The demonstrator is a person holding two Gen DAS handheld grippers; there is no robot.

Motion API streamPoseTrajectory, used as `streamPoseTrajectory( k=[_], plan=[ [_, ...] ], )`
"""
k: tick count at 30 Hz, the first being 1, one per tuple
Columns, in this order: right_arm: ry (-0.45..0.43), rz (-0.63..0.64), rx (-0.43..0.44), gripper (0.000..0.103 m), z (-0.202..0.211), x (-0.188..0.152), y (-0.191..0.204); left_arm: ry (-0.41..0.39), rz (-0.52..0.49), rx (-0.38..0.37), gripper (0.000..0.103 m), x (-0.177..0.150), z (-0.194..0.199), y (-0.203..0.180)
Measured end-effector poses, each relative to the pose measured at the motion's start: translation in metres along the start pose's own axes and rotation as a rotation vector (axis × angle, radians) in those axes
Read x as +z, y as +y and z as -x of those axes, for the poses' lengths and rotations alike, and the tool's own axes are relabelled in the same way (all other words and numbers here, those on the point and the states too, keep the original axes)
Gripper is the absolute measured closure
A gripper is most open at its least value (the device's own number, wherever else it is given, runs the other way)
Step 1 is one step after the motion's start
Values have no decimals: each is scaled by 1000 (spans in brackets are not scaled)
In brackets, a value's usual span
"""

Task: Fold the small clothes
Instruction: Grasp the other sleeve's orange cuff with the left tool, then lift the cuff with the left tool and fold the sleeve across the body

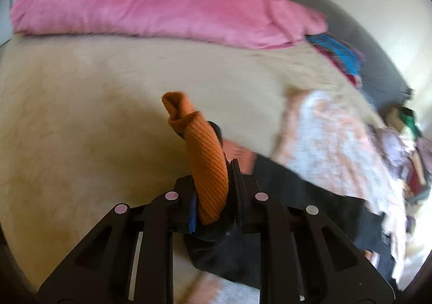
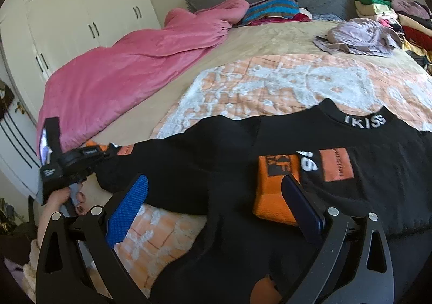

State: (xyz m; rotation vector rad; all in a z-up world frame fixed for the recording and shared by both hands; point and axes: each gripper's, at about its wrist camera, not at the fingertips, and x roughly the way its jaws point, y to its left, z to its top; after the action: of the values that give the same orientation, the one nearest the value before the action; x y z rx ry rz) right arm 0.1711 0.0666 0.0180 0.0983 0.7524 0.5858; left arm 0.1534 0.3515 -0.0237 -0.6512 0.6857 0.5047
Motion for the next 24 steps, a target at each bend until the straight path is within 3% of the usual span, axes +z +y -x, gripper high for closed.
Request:
streamPoseTrajectory(
  k=[5,15,24],
  plan=[
    [-6,-24,-23,5,16,-5,-13,-44,-45,-154,92,-8,28,-27],
    [-60,-102,-75,5,55,-12,-52,-108,-167,-303,94,-21,55,-75],
    [-95,-143,-111,5,82,-18,-79,-104,-282,-438,94,-40,84,-122]
  ],
)
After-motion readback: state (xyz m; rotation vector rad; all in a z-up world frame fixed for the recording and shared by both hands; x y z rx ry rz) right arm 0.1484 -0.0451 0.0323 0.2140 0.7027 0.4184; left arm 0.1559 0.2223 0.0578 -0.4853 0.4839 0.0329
